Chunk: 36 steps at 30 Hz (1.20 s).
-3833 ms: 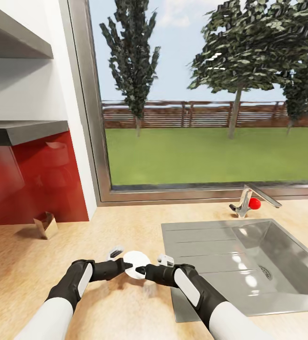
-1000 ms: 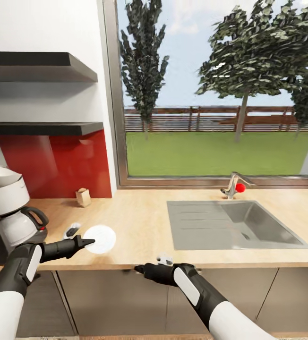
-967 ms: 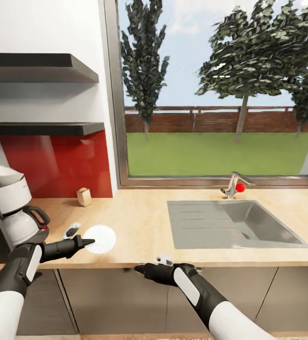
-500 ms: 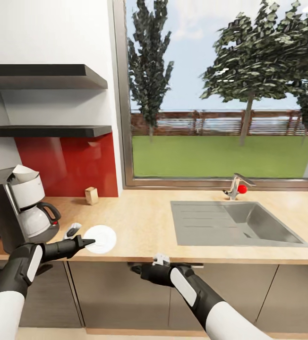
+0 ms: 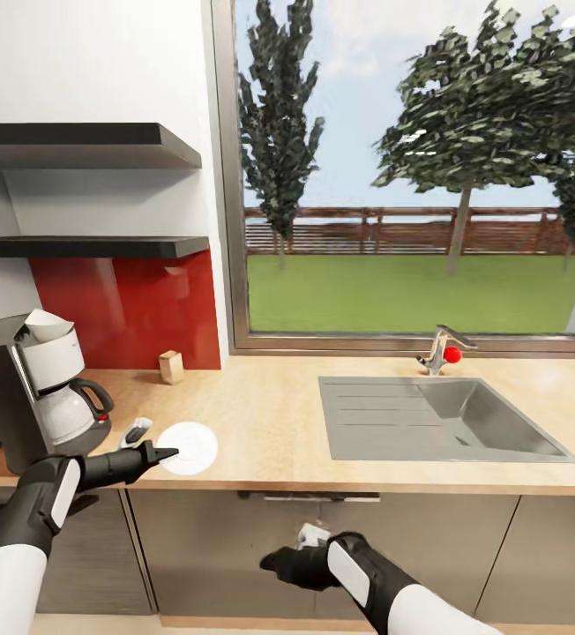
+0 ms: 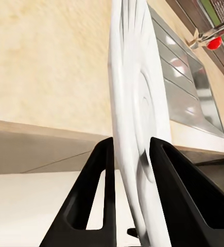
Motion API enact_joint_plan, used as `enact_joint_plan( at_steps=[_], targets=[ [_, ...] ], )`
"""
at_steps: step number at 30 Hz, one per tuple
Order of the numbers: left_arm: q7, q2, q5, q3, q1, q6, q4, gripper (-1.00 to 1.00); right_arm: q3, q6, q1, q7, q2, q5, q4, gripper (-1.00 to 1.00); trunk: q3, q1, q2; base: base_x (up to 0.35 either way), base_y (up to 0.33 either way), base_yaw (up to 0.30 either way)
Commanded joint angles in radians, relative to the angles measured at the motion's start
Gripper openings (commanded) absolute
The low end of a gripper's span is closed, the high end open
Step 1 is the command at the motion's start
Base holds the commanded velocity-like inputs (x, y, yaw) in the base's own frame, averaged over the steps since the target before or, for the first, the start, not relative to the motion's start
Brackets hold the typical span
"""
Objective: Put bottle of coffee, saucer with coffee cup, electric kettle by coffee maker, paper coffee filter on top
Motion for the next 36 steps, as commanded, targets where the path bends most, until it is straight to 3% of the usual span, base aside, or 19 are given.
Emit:
enact_joint_plan(
  at_steps=[1, 4, 7, 9, 10, 13, 18, 20, 22, 26, 33, 36],
  targets=[
    [0.002, 0.0, 0.005, 0.001, 0.0, 0.007, 0.0, -1.0, 0.002, 0.0, -0.001, 0.003, 0.0, 0.002, 0.023, 1.0, 0.0, 0.0, -0.001, 0.0, 0.0, 0.0],
    [0.0, 0.001, 0.009, 0.003, 0.003, 0.007, 0.0, -1.0, 0.004, -0.041, -0.001, 0.004, 0.0, 0.041, 0.13, 1.0, 0.0, 0.0, -0.001, 0.0, 0.0, 0.0],
    [-0.001, 0.003, 0.011, 0.005, 0.005, 0.007, 0.003, -1.0, 0.006, -0.115, 0.0, 0.004, 0.0, 0.128, 0.227, 1.0, 0.0, 0.0, -0.001, 0.0, 0.0, 0.0],
    [-0.002, 0.005, 0.011, 0.009, 0.018, 0.007, 0.0, -1.0, 0.005, -0.178, 0.011, 0.0, 0.0, 0.216, 0.276, 1.0, 0.0, 0.0, -0.001, 0.0, 0.0, 0.0],
    [-0.002, 0.007, 0.012, 0.011, 0.028, 0.007, -0.002, -1.0, 0.005, -0.206, 0.031, -0.001, -0.008, 0.253, 0.287, 1.0, 0.0, 0.0, -0.001, 0.0, 0.0, 0.0],
    [-0.003, 0.01, 0.011, 0.014, 0.06, -0.009, -0.004, -1.0, 0.005, -0.285, 0.101, -0.002, -0.073, 0.312, 0.301, 1.0, 0.0, 0.0, -0.001, 0.0, 0.0, 0.0],
    [-0.001, 0.011, 0.011, 0.017, 0.123, -0.121, -0.004, -1.0, 0.005, -0.399, 0.177, -0.003, -0.185, 0.331, 0.306, 1.0, 0.0, 0.0, -0.001, 0.0, 0.0, 0.0],
    [0.0, 0.011, 0.012, 0.03, 0.13, -0.138, -0.003, -1.0, 0.005, -0.416, 0.191, -0.004, -0.206, 0.332, 0.306, 1.0, 0.0, 0.0, -0.001, 0.0, 0.0, 0.0],
    [0.0, 0.01, 0.014, 0.076, 0.136, -0.153, -0.003, -1.0, 0.005, -0.43, 0.211, -0.005, -0.226, 0.332, 0.307, 1.0, 0.0, 0.0, -0.001, 0.0, 0.0, 0.0],
    [0.001, 0.012, 0.013, 0.119, 0.139, -0.162, -0.003, -1.0, 0.005, -0.437, 0.229, -0.005, -0.234, 0.331, 0.306, 1.0, 0.0, 0.0, -0.001, 0.0, 0.0, 0.0],
    [-0.001, 0.012, 0.013, 0.128, 0.141, -0.163, -0.003, -1.0, 0.004, -0.438, 0.235, -0.012, -0.238, 0.329, 0.307, 1.0, 0.0, 0.0, -0.001, 0.0, 0.0, 0.0],
    [-0.001, 0.012, 0.014, 0.131, 0.141, -0.162, -0.004, -1.0, 0.004, -0.437, 0.238, -0.081, -0.247, 0.329, 0.307, 1.0, 0.0, 0.0, -0.001, 0.0, 0.0, 0.0]
  ],
)
